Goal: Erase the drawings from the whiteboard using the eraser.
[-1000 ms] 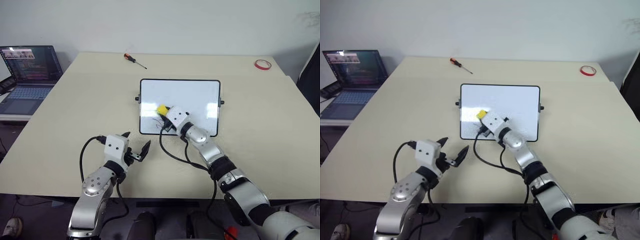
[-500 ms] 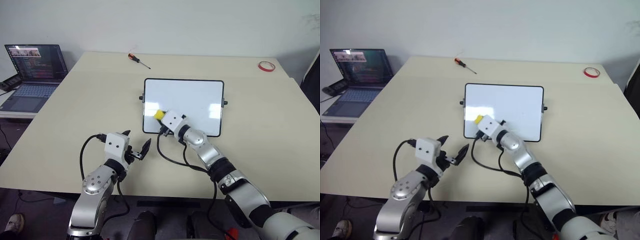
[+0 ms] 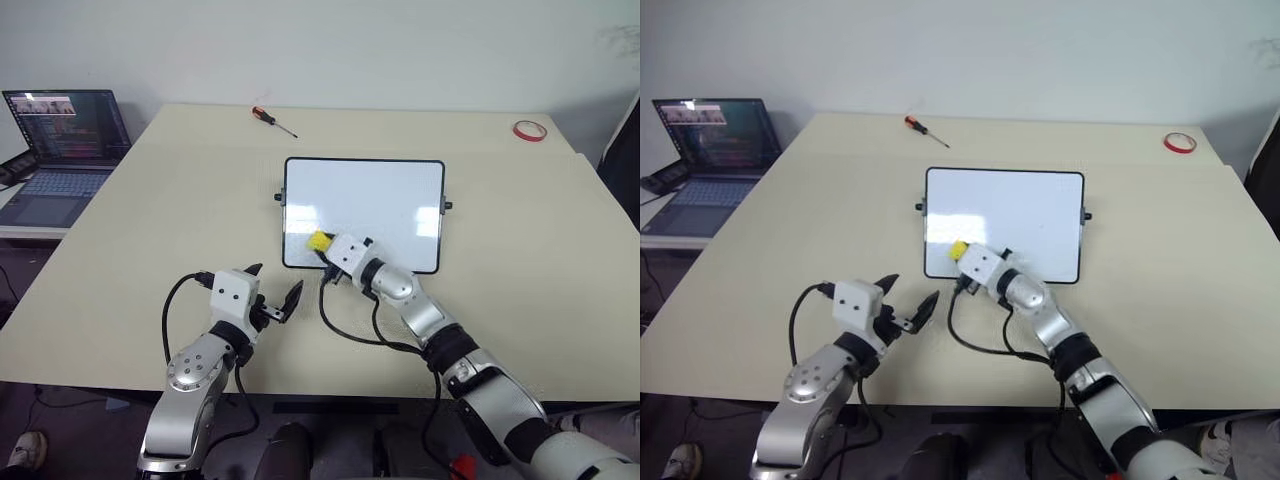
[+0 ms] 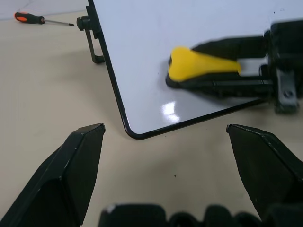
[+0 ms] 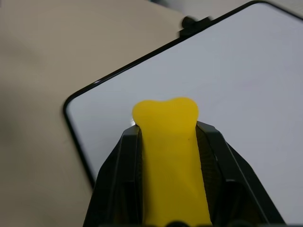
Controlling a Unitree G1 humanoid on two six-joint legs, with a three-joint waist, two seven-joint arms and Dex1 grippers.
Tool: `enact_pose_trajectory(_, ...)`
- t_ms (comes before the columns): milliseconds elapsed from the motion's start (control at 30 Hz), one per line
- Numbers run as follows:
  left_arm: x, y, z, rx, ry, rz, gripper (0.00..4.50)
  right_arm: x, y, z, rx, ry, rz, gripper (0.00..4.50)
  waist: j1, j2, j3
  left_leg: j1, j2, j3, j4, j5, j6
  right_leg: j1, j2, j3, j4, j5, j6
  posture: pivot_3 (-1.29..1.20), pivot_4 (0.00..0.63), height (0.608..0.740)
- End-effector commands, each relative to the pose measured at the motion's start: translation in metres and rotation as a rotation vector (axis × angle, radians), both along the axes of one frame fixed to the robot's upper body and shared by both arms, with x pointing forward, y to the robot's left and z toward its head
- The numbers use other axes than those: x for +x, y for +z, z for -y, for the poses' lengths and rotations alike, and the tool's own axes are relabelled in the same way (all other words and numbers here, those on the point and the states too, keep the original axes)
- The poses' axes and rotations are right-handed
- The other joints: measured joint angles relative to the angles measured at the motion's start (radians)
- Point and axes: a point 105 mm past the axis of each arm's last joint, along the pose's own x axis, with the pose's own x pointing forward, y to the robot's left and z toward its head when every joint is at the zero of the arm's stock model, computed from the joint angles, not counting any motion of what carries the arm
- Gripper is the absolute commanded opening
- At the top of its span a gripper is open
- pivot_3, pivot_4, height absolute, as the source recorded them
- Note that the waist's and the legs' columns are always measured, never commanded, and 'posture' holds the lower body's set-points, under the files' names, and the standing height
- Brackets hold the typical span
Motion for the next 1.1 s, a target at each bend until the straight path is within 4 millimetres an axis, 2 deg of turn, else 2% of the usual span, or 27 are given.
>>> enact_pose_trajectory(33, -0.001, 0.007, 0.002, -0.013, -0.015, 0.039, 4.5, 0.008, -0.019, 0.031, -0.063, -0.096, -0.057, 1.19, 0.002, 0.0, 0.0, 0.0, 0.0, 0.0, 0.0, 0.0, 0.0, 0.0, 0.0, 0.0, 0.0, 0.0, 0.0, 0.0, 0.15, 0.74)
enact_pose_trajectory(267, 0.003, 0.007, 0.005, -0.013, -0.032, 0.047, 4.5, 0.039, 0.01, 0.071, -0.032, -0.347, 0.078, 1.19, 0.011, 0.0, 0.0, 0.0, -0.001, -0.002, 0.002, 0.001, 0.001, 0.002, 0.0, -0.001, 0.0, 0.0, 0.001, 0.0, 0.15, 0.74)
enact_pose_trajectory(333, 0.005, 0.008, 0.007, -0.014, -0.043, 0.049, 4.5, 0.043, 0.016, 0.075, -0.017, -0.388, 0.102, 1.19, 0.013, 0.0, 0.0, 0.0, -0.002, -0.003, 0.002, 0.003, 0.001, 0.003, 0.0, -0.001, 0.0, 0.001, 0.001, 0.0, 0.15, 0.74)
enact_pose_trajectory(700, 0.006, 0.009, 0.009, -0.014, -0.047, 0.057, 4.5, 0.026, 0.004, 0.048, -0.038, -0.233, 0.066, 1.19, 0.006, 0.0, 0.0, 0.002, -0.001, -0.002, 0.001, 0.004, 0.001, 0.004, 0.0, 0.0, -0.001, 0.001, 0.001, 0.0, 0.15, 0.74)
enact_pose_trajectory(867, 0.005, 0.008, 0.007, -0.016, -0.033, 0.057, 4.5, -0.008, -0.026, 0.019, -0.13, 0.015, -0.052, 1.19, 0.0, 0.0, 0.0, 0.003, 0.0, -0.001, 0.0, 0.004, 0.001, 0.004, 0.0, 0.0, -0.001, 0.001, 0.001, 0.0, 0.15, 0.74)
enact_pose_trajectory(967, 0.005, 0.009, 0.007, -0.016, -0.028, 0.058, 4.5, -0.016, -0.031, 0.016, -0.153, 0.056, -0.069, 1.19, -0.004, 0.0, 0.0, 0.004, 0.0, -0.001, -0.001, 0.004, 0.001, 0.004, 0.0, 0.001, -0.001, 0.001, 0.001, 0.0, 0.15, 0.74)
enact_pose_trajectory(1100, 0.005, 0.009, 0.006, -0.017, -0.021, 0.058, 4.5, -0.016, -0.032, 0.016, -0.166, 0.059, -0.067, 1.19, -0.002, 0.0, 0.0, 0.004, 0.0, -0.002, -0.001, 0.004, 0.001, 0.004, 0.0, 0.0, -0.001, 0.001, 0.001, 0.0, 0.15, 0.74)
